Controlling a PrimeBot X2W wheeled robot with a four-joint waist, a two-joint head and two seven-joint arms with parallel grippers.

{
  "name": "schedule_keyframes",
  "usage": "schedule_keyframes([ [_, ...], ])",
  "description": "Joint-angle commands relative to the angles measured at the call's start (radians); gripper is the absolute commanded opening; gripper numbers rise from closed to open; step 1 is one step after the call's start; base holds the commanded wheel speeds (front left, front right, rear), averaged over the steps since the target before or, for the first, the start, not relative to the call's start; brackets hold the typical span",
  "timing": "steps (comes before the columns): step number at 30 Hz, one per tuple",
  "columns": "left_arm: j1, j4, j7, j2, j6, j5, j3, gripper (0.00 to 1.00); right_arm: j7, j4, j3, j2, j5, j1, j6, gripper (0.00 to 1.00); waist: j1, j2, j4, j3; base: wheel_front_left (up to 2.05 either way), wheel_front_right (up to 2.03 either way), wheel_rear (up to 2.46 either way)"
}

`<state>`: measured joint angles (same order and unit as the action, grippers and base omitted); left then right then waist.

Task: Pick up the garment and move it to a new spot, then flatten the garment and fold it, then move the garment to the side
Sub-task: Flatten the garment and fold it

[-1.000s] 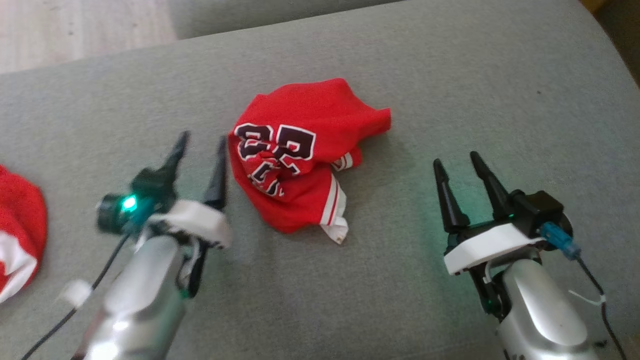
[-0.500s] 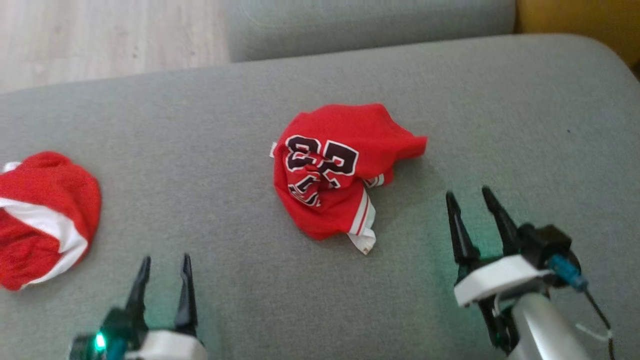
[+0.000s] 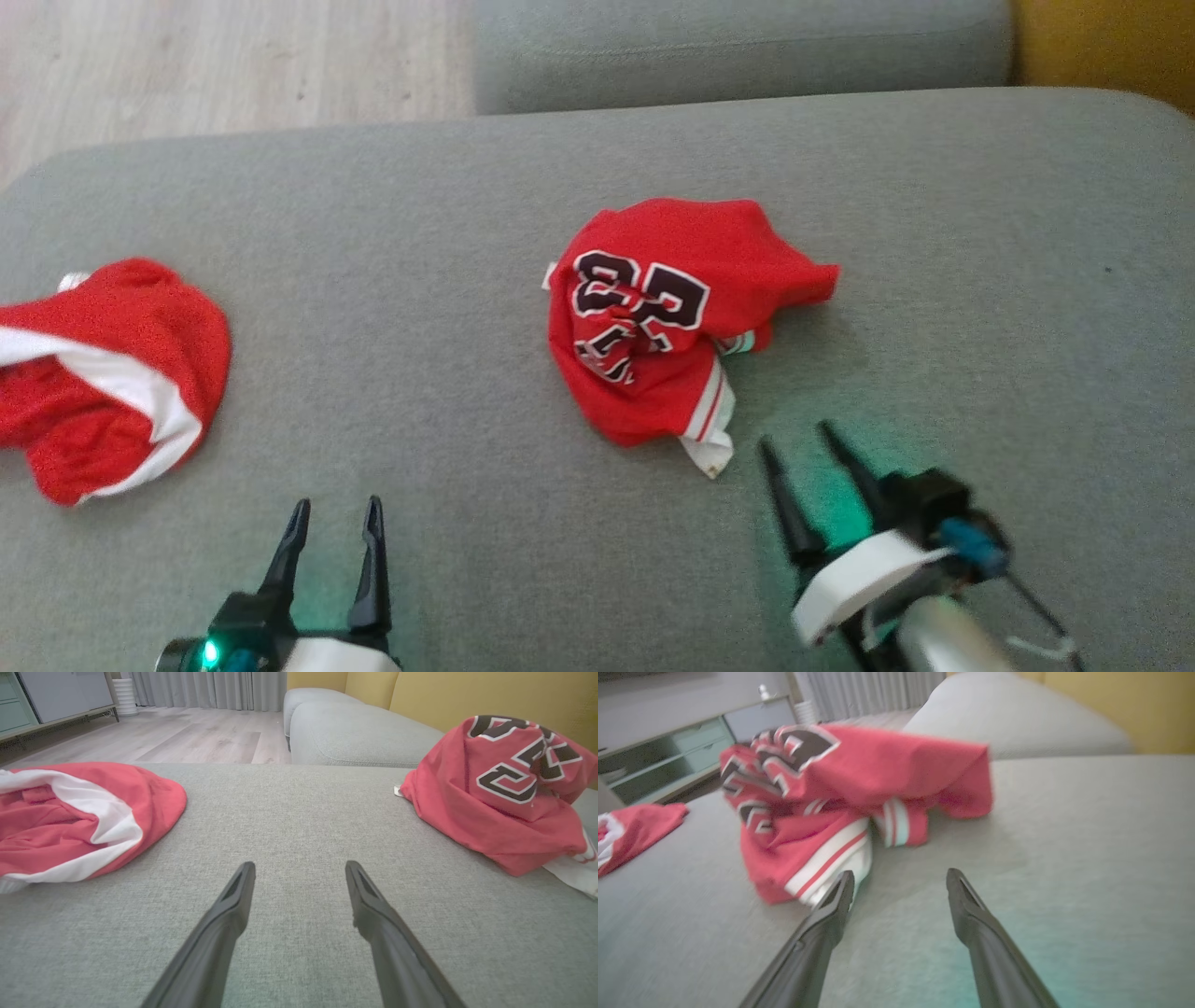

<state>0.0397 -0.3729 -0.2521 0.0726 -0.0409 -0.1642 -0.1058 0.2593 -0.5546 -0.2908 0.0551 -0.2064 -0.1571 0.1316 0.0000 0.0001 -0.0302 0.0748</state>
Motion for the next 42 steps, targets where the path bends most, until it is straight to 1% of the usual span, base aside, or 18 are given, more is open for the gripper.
schedule_keyframes([
  [1, -0.044, 0.022, -0.01, -0.003, -0.003, 0.008, 0.035, 1.0, 0.002, 0.008, -0.043, -0.005, -0.009, -0.04, -0.001, 1.0, 0.0, -0.0001, 0.019, 0.016, 0.0, 0.0, 0.0],
  [4, -0.056, 0.009, -0.01, -0.011, -0.017, 0.018, 0.027, 1.0, 0.002, -0.066, -0.114, -0.005, -0.029, -0.076, -0.001, 1.0, 0.0, -0.0001, 0.048, 0.033, 0.0, 0.0, 0.0],
  [7, -0.059, -0.005, -0.01, -0.017, -0.029, 0.023, 0.021, 1.0, 0.002, -0.153, -0.158, -0.005, -0.042, -0.121, -0.001, 1.0, 0.0, -0.0001, 0.081, 0.042, 0.0, 0.0, 0.0],
  [10, -0.061, -0.011, -0.01, -0.019, -0.034, 0.027, 0.027, 1.0, 0.002, -0.192, -0.157, -0.005, -0.038, -0.148, -0.001, 1.0, 0.0, -0.0001, 0.094, 0.045, 0.0, 0.0, 0.0],
  [11, -0.06, -0.012, -0.01, -0.02, -0.035, 0.029, 0.03, 1.0, 0.002, -0.213, -0.155, -0.005, -0.036, -0.154, -0.001, 0.87, 0.0, -0.0001, 0.096, 0.045, 0.0, 0.0, 0.0],
  [12, -0.06, -0.012, -0.01, -0.02, -0.036, 0.03, 0.033, 1.0, 0.002, -0.238, -0.15, -0.005, -0.025, -0.162, -0.001, 0.0, 0.0, -0.0001, 0.097, 0.044, 0.0, 0.0, 0.0],
  [15, -0.058, -0.013, -0.01, -0.021, -0.037, 0.033, 0.04, 1.0, 0.002, -0.291, -0.099, -0.005, 0.005, -0.192, -0.001, 0.0, 0.0, -0.0001, 0.098, 0.039, 0.0, 0.0, 0.0],
  [17, -0.057, -0.01, -0.01, -0.021, -0.038, 0.028, 0.047, 1.0, 0.002, -0.281, -0.025, 0.005, 0.041, -0.218, -0.001, 0.0, 0.0, -0.0001, 0.094, 0.033, 0.0, 0.0, 0.0],
  [18, -0.057, -0.009, -0.01, -0.022, -0.04, 0.022, 0.048, 1.0, 0.002, -0.255, 0.009, 0.016, 0.057, -0.233, -0.001, 0.0, 0.0, -0.0001, 0.09, 0.031, 0.0, 0.0, 0.0],
  [20, -0.058, -0.006, -0.01, -0.022, -0.044, 0.015, 0.041, 1.0, 0.002, -0.166, 0.079, 0.05, 0.085, -0.266, -0.001, 0.0, 0.0, -0.0001, 0.081, 0.022, 0.0, 0.0, 0.0],
  [22, -0.056, -0.002, -0.01, -0.022, -0.044, 0.006, 0.032, 1.0, 0.002, -0.058, 0.127, 0.09, 0.111, -0.308, -0.001, 0.0, 0.0, -0.0001, 0.071, 0.015, 0.0, 0.0, 0.0],
  [26, -0.056, -0.002, -0.01, -0.022, -0.042, 0.002, 0.012, 1.0, 0.002, 0.133, 0.178, 0.173, 0.142, -0.414, -0.001, 0.0, 0.0, -0.0001, 0.056, 0.012, 0.0, 0.0, 0.0],
  [29, -0.06, -0.006, -0.01, -0.022, -0.044, 0.005, 0.002, 1.0, 0.002, 0.213, 0.169, 0.226, 0.15, -0.505, -0.001, 0.0, 0.0, -0.0001, 0.052, 0.013, 0.0, 0.0, 0.0],
  [30, -0.06, -0.006, -0.01, -0.022, -0.044, 0.005, 0.002, 1.0, 0.002, 0.213, 0.169, 0.226, 0.15, -0.505, -0.001, 0.0, 0.0, -0.0001, 0.052, 0.013, 0.0, 0.0, 0.0],
  [32, -0.062, -0.009, -0.01, -0.022, -0.044, 0.006, -0.001, 1.0, 0.0, 0.239, 0.148, 0.25, 0.149, -0.565, -0.001, 0.0, 0.0, -0.0001, 0.052, 0.014, 0.0, 0.0, 0.0],
  [35, -0.063, -0.019, -0.01, -0.022, -0.044, 0.001, -0.004, 1.0, -0.02, 0.257, 0.093, 0.27, 0.151, -0.644, -0.001, 0.0, 0.0, -0.0001, 0.06, 0.015, 0.0, 0.0, 0.0],
  [38, -0.065, -0.03, -0.01, -0.022, -0.044, -0.005, -0.012, 1.0, -0.037, 0.248, 0.009, 0.268, 0.145, -0.704, -0.001, 0.0, 0.0, -0.0001, 0.079, 0.018, 0.0, 0.0, 0.0],
  [42, -0.072, -0.04, -0.01, -0.022, -0.043, -0.017, -0.029, 1.0, -0.036, 0.208, -0.083, 0.23, 0.115, -0.78, -0.001, 0.0, 0.0, -0.0001, 0.117, 0.022, 0.0, 0.0, 0.0],
])
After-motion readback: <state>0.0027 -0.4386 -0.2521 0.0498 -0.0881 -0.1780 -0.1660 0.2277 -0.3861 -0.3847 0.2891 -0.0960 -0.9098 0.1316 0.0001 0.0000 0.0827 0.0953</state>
